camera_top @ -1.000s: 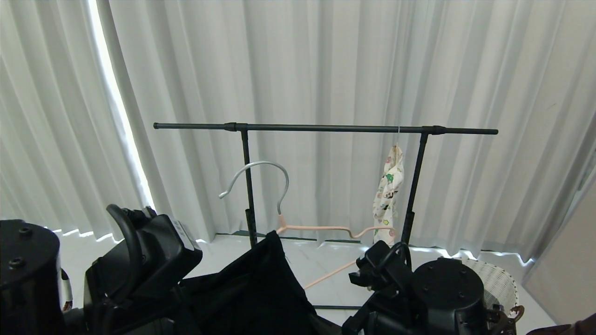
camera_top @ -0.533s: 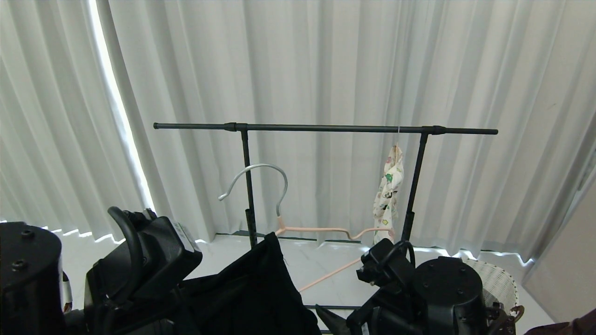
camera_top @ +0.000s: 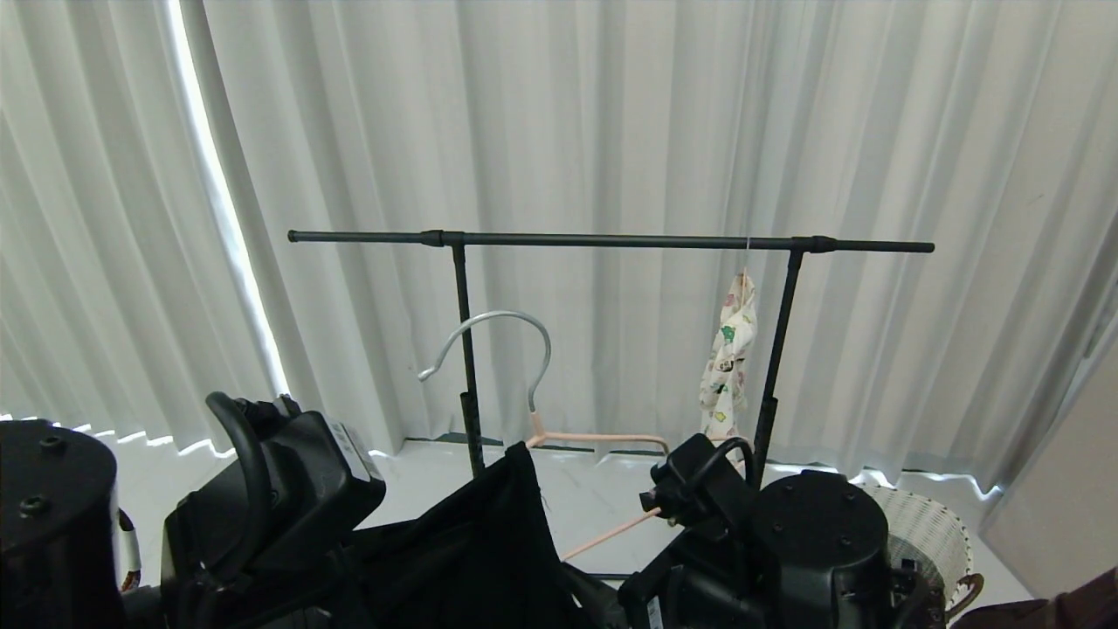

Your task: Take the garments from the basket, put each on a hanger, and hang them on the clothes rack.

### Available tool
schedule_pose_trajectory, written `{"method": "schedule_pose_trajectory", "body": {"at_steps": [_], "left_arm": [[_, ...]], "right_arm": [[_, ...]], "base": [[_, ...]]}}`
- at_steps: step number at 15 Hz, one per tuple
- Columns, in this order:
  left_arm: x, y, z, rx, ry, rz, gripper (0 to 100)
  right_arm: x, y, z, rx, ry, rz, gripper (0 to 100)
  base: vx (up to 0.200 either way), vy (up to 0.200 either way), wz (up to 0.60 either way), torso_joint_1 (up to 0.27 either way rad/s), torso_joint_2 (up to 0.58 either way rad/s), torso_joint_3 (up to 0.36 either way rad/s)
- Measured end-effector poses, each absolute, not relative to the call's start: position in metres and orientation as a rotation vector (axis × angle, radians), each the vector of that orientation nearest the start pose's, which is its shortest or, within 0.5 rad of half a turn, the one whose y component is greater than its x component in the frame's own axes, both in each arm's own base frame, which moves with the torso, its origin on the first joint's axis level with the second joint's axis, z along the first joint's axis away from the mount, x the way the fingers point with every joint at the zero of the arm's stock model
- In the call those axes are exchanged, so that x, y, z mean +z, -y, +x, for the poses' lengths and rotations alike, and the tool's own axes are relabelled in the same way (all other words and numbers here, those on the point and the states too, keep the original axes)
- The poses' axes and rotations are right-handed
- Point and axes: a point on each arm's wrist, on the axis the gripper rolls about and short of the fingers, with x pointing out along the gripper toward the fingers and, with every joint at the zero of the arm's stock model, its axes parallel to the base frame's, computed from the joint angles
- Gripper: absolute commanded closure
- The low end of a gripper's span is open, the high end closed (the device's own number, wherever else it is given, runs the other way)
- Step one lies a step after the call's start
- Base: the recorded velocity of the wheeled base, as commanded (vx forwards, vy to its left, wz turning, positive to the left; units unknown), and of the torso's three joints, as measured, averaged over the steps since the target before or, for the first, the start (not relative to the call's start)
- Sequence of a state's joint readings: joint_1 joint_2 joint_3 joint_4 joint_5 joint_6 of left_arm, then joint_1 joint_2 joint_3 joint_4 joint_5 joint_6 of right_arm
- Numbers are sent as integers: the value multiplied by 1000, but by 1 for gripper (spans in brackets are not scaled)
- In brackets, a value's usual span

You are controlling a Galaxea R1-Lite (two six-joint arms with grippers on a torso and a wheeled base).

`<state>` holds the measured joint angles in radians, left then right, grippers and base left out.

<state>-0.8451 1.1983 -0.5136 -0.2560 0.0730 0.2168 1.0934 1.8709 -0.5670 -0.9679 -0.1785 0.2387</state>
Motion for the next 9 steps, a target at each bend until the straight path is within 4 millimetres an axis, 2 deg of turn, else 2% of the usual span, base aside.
{"method": "schedule_pose_trajectory", "body": {"at_steps": [4, 9], "left_arm": [[190, 125, 113, -799, -296, 387, 100], [199, 124, 117, -774, -271, 366, 100]], "right_arm": [[92, -281, 127, 918, -419, -25, 0], [70, -274, 139, 787, -446, -107, 0]], "base": [[0, 0, 0, 0, 0, 0], [0, 0, 0, 0, 0, 0]]}}
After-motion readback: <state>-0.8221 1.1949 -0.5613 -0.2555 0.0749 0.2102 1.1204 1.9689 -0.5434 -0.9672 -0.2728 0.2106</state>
